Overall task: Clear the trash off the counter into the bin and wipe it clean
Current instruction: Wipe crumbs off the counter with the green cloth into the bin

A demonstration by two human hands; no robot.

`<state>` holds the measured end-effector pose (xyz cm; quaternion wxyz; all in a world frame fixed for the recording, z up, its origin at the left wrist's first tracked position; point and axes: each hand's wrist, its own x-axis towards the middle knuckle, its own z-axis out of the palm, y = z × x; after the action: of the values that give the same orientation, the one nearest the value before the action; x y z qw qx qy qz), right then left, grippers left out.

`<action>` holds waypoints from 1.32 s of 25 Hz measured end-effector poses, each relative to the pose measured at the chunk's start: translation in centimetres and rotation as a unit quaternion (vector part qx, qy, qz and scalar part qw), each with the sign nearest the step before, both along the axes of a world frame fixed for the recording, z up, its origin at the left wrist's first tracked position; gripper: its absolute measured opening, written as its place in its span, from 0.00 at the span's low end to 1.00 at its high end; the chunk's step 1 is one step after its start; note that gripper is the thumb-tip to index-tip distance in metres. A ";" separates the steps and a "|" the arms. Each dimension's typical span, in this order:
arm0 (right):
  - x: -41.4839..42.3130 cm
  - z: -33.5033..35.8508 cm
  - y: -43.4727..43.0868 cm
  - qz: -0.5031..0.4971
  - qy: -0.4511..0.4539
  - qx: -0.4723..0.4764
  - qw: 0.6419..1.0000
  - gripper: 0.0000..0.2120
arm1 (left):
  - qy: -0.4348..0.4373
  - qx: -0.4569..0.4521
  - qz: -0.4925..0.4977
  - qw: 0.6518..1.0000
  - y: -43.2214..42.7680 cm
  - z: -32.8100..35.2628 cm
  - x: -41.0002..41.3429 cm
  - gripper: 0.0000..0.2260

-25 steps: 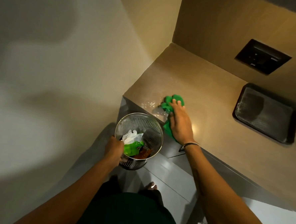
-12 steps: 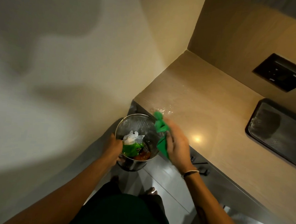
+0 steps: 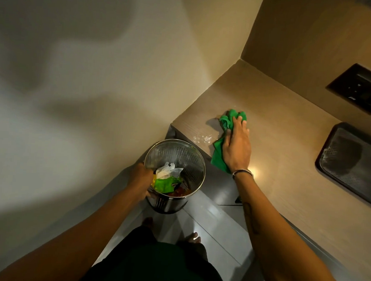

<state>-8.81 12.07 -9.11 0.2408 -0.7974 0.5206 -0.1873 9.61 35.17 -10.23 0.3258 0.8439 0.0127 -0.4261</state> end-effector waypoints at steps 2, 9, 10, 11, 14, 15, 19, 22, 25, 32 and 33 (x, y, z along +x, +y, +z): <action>1.2 -0.2 -0.1 0.055 0.041 -0.015 0.998 0.29 | 0.000 0.018 0.010 1.000 -0.3 0.5 0.5 0.10; 4.7 -0.3 4.3 0.316 0.067 -0.086 0.943 0.35 | 0.019 0.044 -0.005 0.999 -0.5 1.3 1.3 0.13; 4.9 -0.6 6.2 0.351 0.049 -0.119 0.928 0.36 | 0.016 0.042 -0.013 0.999 -0.6 1.4 1.4 0.13; 5.0 -1.0 7.8 0.391 0.034 -0.137 0.909 0.36 | 0.020 0.040 -0.020 0.999 -0.6 1.4 1.5 0.13; 4.6 -1.0 10.9 0.450 -0.003 -0.124 0.885 0.33 | 0.031 0.022 -0.003 0.999 -0.2 0.8 1.2 0.12; 4.2 -0.3 11.1 0.417 -0.023 -0.114 0.901 0.34 | 0.033 0.015 0.002 0.999 -0.3 0.4 1.2 0.12; 0.3 2.4 7.8 0.180 -0.085 -0.081 0.977 0.34 | 0.024 0.026 0.019 0.999 0.0 -1.2 1.4 0.14; -4.0 1.5 3.8 -0.032 -0.077 -0.029 0.996 0.30 | 0.022 0.030 0.012 0.999 0.1 -2.9 2.0 0.14; -3.1 -0.5 1.4 -0.055 0.001 -0.005 0.998 0.28 | 0.019 0.041 0.012 0.999 0.0 -4.5 2.5 0.16; 7.8 0.1 -2.3 0.106 0.047 -0.010 0.993 0.30 | 0.018 0.028 0.003 0.999 -0.5 -1.5 2.3 0.15; 9.4 -0.1 -1.6 0.157 0.054 -0.017 0.986 0.30 | 0.017 0.027 0.001 0.999 -0.4 -1.3 2.2 0.15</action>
<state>0.59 10.46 -9.21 0.2256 -0.8822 0.3976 -0.1128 11.84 34.73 -11.49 0.3028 0.8450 0.0313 -0.4396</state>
